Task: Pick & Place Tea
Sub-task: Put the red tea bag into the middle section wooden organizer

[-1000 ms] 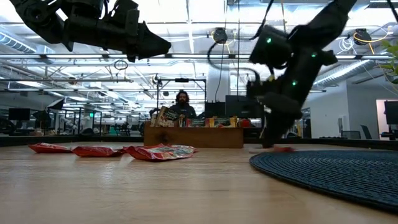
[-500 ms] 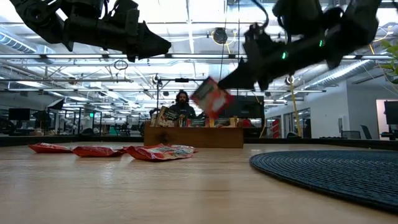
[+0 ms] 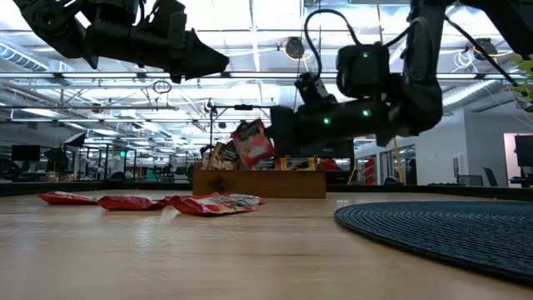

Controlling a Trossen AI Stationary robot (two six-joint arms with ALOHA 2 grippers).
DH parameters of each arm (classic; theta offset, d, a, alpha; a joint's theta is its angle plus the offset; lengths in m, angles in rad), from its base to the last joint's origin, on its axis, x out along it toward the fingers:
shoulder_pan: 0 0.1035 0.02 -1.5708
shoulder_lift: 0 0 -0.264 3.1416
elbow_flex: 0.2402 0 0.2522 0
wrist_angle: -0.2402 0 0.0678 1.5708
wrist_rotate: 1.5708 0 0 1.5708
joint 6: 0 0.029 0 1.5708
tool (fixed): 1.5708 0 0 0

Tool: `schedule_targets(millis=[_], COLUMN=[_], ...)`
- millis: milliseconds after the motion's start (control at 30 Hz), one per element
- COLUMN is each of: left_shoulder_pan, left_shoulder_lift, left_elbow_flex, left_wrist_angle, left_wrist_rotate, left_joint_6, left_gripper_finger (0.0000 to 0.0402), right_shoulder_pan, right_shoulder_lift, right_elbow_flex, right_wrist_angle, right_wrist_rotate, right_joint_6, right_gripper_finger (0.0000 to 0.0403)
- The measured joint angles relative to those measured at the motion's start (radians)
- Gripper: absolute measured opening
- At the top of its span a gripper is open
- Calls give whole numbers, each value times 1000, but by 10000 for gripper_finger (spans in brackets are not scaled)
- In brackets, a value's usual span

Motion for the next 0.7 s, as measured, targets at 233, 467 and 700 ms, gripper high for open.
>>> schedule_targets(millis=[233,467,700], left_shoulder_pan=[0,0,0], left_shoulder_lift=[0,0,0], left_elbow_flex=[0,0,0], left_wrist_angle=[1,1,1], left_wrist_rotate=[0,0,0], left_joint_6=[0,0,0], left_gripper_finger=[179,172,160], right_shoulder_pan=[-4,-34,-69], right_shoulder_lift=[-8,-8,-9], right_elbow_flex=[19,19,22], right_wrist_angle=[1,-85,-112], right_wrist_rotate=[113,89,14], right_joint_6=[-136,-65,12], right_gripper_finger=[0,0,0])
